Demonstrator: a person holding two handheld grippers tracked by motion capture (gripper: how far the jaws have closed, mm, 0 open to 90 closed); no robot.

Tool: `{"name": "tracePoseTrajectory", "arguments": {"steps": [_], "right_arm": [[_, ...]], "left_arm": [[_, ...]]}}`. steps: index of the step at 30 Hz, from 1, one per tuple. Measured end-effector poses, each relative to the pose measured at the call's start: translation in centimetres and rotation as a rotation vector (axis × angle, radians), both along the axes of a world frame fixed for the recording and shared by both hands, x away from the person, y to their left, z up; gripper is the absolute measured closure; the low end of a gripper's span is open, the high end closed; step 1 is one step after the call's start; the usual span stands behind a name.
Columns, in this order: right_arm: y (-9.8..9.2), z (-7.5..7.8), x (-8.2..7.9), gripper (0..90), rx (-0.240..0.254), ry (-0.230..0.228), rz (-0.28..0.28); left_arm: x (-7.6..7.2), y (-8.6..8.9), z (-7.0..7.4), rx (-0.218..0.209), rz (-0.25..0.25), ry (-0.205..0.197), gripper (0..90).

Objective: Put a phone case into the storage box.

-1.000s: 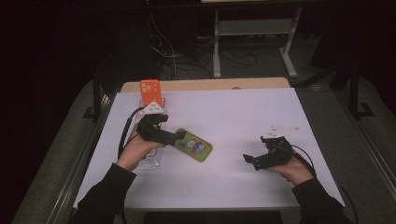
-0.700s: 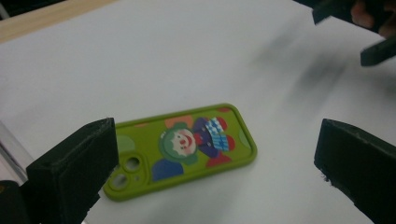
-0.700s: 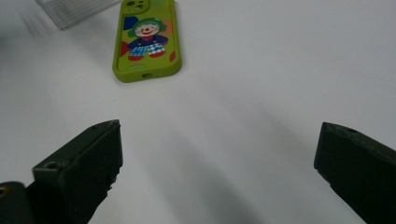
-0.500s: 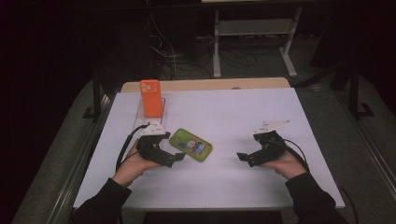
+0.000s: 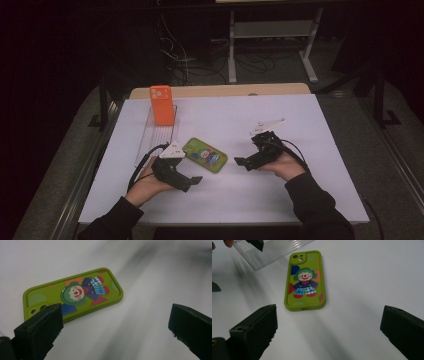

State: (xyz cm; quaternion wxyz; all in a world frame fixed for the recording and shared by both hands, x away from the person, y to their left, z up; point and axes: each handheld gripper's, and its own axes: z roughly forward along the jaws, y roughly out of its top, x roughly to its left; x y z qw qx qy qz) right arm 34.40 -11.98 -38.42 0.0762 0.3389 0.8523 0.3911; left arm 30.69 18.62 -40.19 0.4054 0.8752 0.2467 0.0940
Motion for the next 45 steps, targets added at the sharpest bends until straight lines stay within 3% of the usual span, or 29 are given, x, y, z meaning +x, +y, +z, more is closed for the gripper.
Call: {"name": "tracePoseTrajectory", "arguments": {"steps": [7, 8, 19, 24, 27, 33, 37, 45], "right_arm": [[2.4, 0.0, 1.2, 0.2, -0.026, 0.008, 0.032], [2.8, 0.0, 1.3, 0.2, -0.025, 0.014, 0.037], [6.1, -1.2, 2.5, 0.4, -0.062, 0.051, 0.085], [7.6, -1.8, 3.0, 0.5, -0.096, 0.062, 0.116], [8.4, -2.2, 3.2, 0.6, -0.108, 0.071, 0.123], [9.6, -3.2, 3.7, 0.9, -0.170, 0.062, 0.150], [10.5, -3.8, 3.8, 1.5, -0.203, 0.071, 0.160], [11.7, -4.8, 4.0, 5.0, -0.256, 0.070, 0.163]], "left_arm": [[0.0, 0.1, -0.1, -0.023, 0.017, 0.009, 0.0], [0.1, 0.1, 0.0, -0.005, 0.011, 0.007, 0.0], [0.1, 0.1, -0.1, -0.001, 0.007, 0.006, 0.0], [0.0, -0.1, -0.1, -0.008, 0.019, 0.010, 0.0], [0.1, 0.1, -0.1, 0.017, 0.009, 0.005, 0.0], [0.1, 0.1, 0.0, 0.027, 0.009, 0.003, 0.0], [0.0, 0.0, -0.1, 0.002, 0.021, 0.012, 0.0], [0.1, 0.0, -0.1, 0.011, 0.017, 0.009, 0.0]]}}
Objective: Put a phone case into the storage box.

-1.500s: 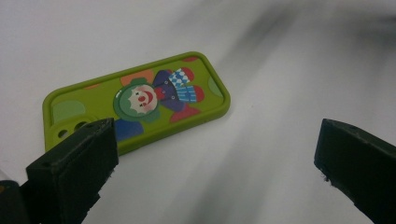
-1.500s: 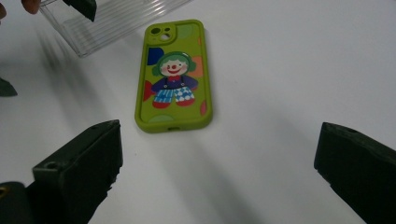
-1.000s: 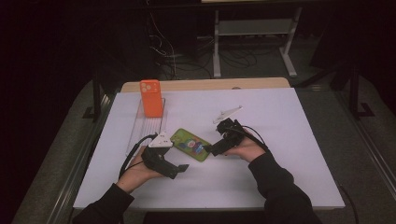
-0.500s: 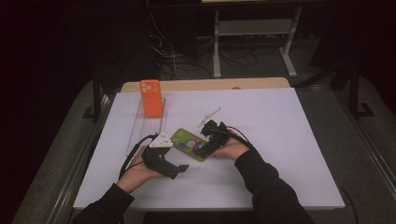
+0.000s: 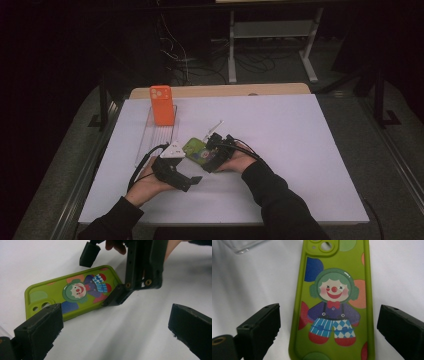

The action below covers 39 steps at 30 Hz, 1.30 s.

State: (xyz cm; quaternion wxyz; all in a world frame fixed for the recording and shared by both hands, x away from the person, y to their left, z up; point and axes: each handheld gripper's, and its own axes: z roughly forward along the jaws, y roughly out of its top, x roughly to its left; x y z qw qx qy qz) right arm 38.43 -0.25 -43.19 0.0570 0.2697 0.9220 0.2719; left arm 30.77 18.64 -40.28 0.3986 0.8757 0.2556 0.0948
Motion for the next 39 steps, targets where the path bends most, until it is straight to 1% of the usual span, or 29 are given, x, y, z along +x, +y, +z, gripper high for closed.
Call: {"name": "tracePoseTrajectory", "arguments": {"steps": [2, 3, 4, 6, 8, 15, 16, 19, 21, 26, 27, 28, 30, 31, 32, 34, 36, 39], "right_arm": [[0.2, -0.1, -0.1, 6.9, -0.005, 0.009, -0.004], [0.3, -0.3, 0.0, 7.0, -0.014, -0.003, 0.004], [0.4, -0.3, -0.1, 8.3, -0.017, 0.004, -0.001], [0.4, -0.4, -0.1, 11.5, -0.027, 0.001, 0.000], [0.4, -0.6, -0.1, 11.4, -0.044, 0.000, 0.005], [0.5, -0.7, -0.1, 12.4, -0.059, -0.010, -0.003], [0.6, -0.7, -0.1, 12.7, -0.059, -0.003, -0.012], [0.5, -0.7, -0.1, 14.2, -0.056, -0.006, -0.011], [0.5, -0.7, -0.1, 14.7, -0.055, -0.005, -0.014], [0.2, -0.5, -0.1, 15.0, -0.042, 0.000, -0.006], [0.1, -0.4, -0.1, 15.0, -0.051, -0.010, -0.004], [-0.1, -0.3, -0.1, 15.0, -0.050, -0.010, 0.000], [-0.8, 0.1, 0.1, 15.0, -0.050, -0.023, -0.003], [-1.2, 0.4, 0.1, 15.0, -0.042, -0.019, -0.004], [-1.6, 0.7, 0.1, 15.0, -0.039, -0.023, -0.003], [-2.5, 1.3, 0.3, 15.0, -0.033, -0.033, -0.001], [-3.5, 1.9, 0.3, 15.0, -0.022, -0.032, 0.007], [-5.0, 2.7, 0.4, 14.9, -0.006, -0.039, 0.019]], "left_arm": [[0.0, 0.0, 0.0, -0.001, 0.001, 0.000, 0.0], [0.0, 0.0, 0.0, 0.000, -0.001, -0.002, 0.0], [0.0, 0.0, 0.0, 0.001, -0.002, -0.003, 0.0], [0.0, 0.0, 0.0, -0.002, 0.002, 0.000, 0.0], [0.0, 0.0, 0.0, -0.004, 0.004, 0.004, 0.0], [-0.1, -0.1, 0.0, -0.004, 0.008, 0.007, 0.0], [-0.1, -0.1, 0.0, -0.004, 0.007, 0.006, 0.0], [-0.1, -0.1, -0.1, -0.010, 0.012, 0.007, 0.0], [-0.1, -0.1, -0.1, -0.007, 0.009, 0.006, 0.0], [-0.1, -0.1, 0.0, -0.010, 0.008, 0.008, 0.0], [-0.1, -0.1, -0.1, -0.018, 0.012, 0.010, 0.0], [-0.1, -0.2, -0.1, -0.030, 0.015, 0.013, 0.0], [0.0, -0.1, 0.0, -0.037, 0.010, 0.020, 0.0], [0.1, 0.1, 0.1, -0.027, -0.004, 0.018, 0.0], [0.2, 0.0, 0.2, -0.047, -0.001, 0.025, 0.0], [0.2, 0.0, 0.5, -0.042, -0.008, 0.023, 0.0], [0.3, -0.1, 0.9, -0.046, -0.014, 0.028, 0.0], [0.5, -0.3, 1.4, -0.038, -0.035, 0.027, 0.0]]}}
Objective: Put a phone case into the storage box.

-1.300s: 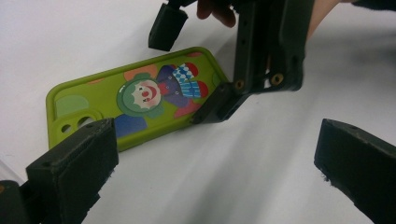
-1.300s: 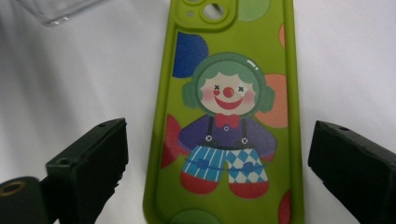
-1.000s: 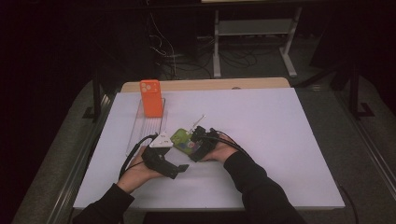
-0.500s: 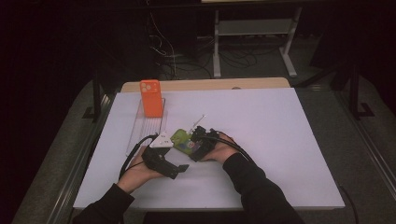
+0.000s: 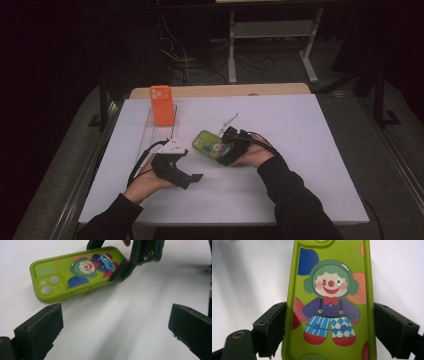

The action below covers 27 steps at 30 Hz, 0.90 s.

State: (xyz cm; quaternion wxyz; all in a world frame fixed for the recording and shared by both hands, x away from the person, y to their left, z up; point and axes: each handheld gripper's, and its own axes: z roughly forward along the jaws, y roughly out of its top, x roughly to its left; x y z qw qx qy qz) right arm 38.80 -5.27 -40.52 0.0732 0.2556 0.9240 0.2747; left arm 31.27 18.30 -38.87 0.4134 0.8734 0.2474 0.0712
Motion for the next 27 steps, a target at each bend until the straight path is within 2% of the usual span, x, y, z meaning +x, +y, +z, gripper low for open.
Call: {"name": "tracePoseTrajectory", "arguments": {"steps": [4, 8, 12, 14, 16, 22, 27], "right_arm": [[-1.8, 0.6, -0.1, 14.9, 0.006, -0.003, 0.009], [-3.4, 1.1, -0.2, 14.9, -0.009, -0.004, 0.028], [-5.2, 1.7, -0.4, 14.9, 0.004, -0.001, 0.042], [-6.0, 1.9, -0.4, 14.9, 0.006, 0.003, 0.052], [-6.9, 2.0, -0.5, 14.9, 0.013, 0.001, 0.062], [-7.9, 2.1, -1.0, 14.9, 0.011, 0.002, 0.101], [-8.0, 2.0, -1.5, 14.9, 0.027, 0.014, 0.134]], "left_arm": [[0.6, -0.6, 0.5, 0.000, -0.014, 0.002, 0.0], [1.3, -1.3, 0.9, 0.003, -0.048, 0.018, 0.0], [2.2, -2.1, 1.5, 0.016, -0.084, 0.027, 0.0], [2.7, -2.6, 1.8, 0.029, -0.095, 0.009, 0.0], [3.2, -2.9, 2.1, 0.017, -0.104, 0.007, 0.0], [4.7, -3.9, 2.7, -0.002, -0.097, -0.012, 0.0], [5.3, -4.2, 3.0, -0.012, -0.149, -0.009, 0.0]]}}
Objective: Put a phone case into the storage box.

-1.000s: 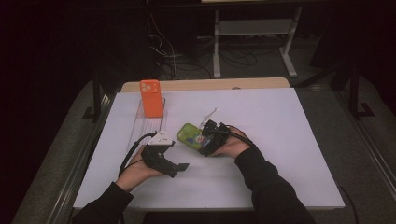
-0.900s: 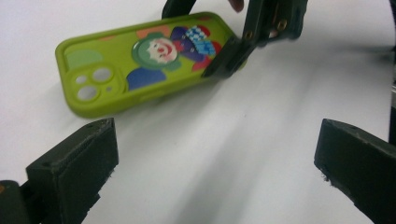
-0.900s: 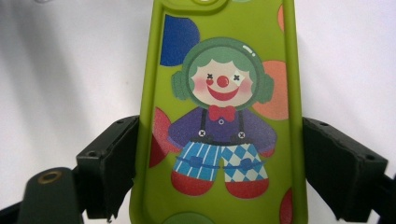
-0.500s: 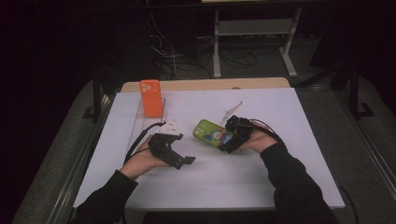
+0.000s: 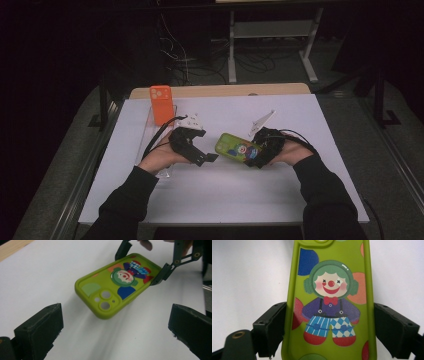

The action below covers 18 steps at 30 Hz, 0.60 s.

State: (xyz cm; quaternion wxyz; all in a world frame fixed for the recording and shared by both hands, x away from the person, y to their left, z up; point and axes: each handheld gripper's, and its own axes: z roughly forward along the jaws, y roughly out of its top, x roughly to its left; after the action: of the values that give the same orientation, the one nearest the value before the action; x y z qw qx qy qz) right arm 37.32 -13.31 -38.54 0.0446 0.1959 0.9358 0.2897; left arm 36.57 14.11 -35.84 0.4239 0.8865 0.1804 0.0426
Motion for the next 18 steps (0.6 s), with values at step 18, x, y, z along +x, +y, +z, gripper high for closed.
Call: {"name": "tracePoseTrajectory", "arguments": {"steps": [18], "right_arm": [[1.6, 0.1, -2.5, 14.8, 0.001, 0.015, 0.200]], "left_arm": [[-2.2, -2.0, -0.9, 0.058, -0.193, -0.035, 0.0]]}}
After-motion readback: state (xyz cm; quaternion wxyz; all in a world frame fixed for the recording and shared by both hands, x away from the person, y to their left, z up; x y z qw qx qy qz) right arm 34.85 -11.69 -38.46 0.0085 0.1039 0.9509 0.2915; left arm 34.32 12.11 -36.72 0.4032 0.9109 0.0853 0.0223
